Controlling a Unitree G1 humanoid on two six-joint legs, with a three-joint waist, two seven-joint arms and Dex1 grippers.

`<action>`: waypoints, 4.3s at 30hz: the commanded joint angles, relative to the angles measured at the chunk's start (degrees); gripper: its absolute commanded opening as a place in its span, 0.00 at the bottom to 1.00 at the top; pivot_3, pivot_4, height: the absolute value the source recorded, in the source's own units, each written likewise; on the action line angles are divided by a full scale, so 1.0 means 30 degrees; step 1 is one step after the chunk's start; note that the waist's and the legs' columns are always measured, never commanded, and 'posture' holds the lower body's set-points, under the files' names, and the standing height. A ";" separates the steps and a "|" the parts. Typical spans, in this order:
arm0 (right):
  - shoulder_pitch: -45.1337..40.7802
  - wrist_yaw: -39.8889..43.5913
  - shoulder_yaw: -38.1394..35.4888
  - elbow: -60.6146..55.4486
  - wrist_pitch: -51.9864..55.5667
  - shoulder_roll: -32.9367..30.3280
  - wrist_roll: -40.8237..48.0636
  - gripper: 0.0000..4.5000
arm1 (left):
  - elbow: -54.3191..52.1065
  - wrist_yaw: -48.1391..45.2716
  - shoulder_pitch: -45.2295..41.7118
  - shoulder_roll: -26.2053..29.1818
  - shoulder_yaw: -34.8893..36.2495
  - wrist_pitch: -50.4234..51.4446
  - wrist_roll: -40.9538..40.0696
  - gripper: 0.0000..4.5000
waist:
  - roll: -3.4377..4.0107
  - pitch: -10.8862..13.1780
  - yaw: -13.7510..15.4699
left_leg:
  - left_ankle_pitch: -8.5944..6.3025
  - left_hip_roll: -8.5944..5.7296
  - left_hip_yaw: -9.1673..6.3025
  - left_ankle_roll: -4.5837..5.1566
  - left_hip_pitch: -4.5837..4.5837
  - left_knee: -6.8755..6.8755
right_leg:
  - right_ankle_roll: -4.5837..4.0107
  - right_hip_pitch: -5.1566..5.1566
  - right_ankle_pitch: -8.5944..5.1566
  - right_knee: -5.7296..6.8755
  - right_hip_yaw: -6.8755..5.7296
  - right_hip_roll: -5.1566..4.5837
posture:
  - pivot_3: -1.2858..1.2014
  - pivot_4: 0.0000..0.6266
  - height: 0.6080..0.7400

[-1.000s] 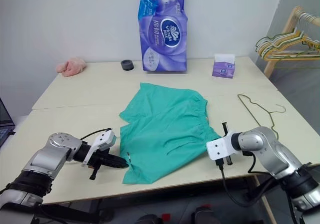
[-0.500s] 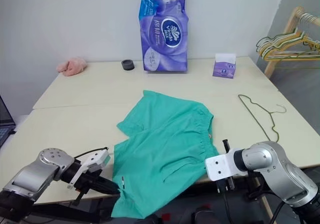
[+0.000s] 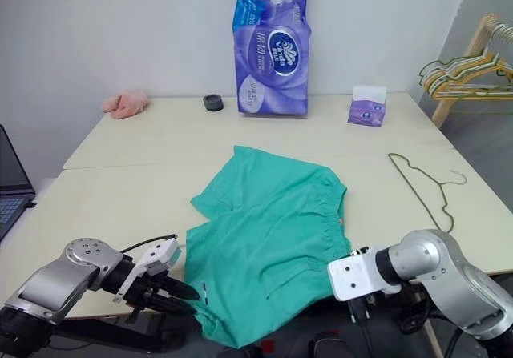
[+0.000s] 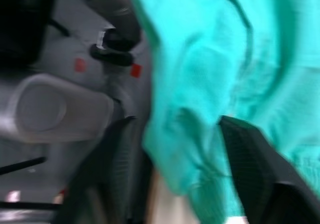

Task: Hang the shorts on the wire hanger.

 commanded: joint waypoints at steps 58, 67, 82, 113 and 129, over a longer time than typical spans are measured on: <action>-0.6243 -1.4724 -1.0025 2.5379 0.5221 0.4699 0.3785 0.96 | -0.2742 1.2238 -0.7663 -1.1915 -0.2208 0.0706 0.0464 0.81 | 0.0089 0.0089 -0.0741 | -0.0004 -0.0016 0.0127 0.0022 -0.0001 -0.0012 | 0.0057 0.0032 0.0076 -0.0044 0.0195 0.0170 | 0.47 0.11 1.00; -0.5726 -1.4042 -0.9177 2.6378 0.5568 0.4979 0.3295 0.35 | -0.2904 1.2409 -0.7481 -1.2314 -0.2294 0.0722 0.0709 0.81 | 0.0011 0.0062 -0.0644 | -0.0007 -0.0015 0.0093 0.0023 0.0072 -0.0012 | 0.0076 0.0138 0.0067 -0.0097 0.0171 0.0169 | 0.47 0.11 1.00; -0.3899 -1.8129 -1.1668 1.9775 0.4739 0.5604 0.3615 0.00 | -0.1025 1.4145 -0.8156 -1.2483 -0.0953 0.0473 0.1238 0.81 | 0.0015 0.0040 -0.0522 | -0.0038 -0.0037 0.0044 0.0067 0.0160 -0.0017 | 0.0190 0.0347 0.0118 -0.0337 0.0138 0.0042 | 0.47 0.09 1.00; -0.2755 -1.7529 -0.4819 0.9147 -1.3184 0.3527 -0.6060 0.00 | 0.6488 0.3380 -1.1135 -0.5881 0.0417 0.2226 -0.0398 1.00 | 0.0118 0.0108 -0.0853 | -0.0035 -0.0030 0.0078 0.0065 -0.0139 -0.0005 | 0.0128 -0.0010 0.0190 -0.0276 0.0165 0.0053 | 0.46 0.09 1.00; -0.2599 -1.6892 -0.4851 0.8779 -1.4109 0.4720 -0.6364 0.00 | 0.5588 0.2823 -1.0255 -0.6507 0.0132 0.2643 -0.0489 0.60 | 0.0117 0.0108 -0.0860 | -0.0033 -0.0030 0.0079 0.0067 -0.0122 0.0014 | 0.0126 -0.0008 0.0191 -0.0226 0.0163 0.0059 | 0.46 0.10 1.00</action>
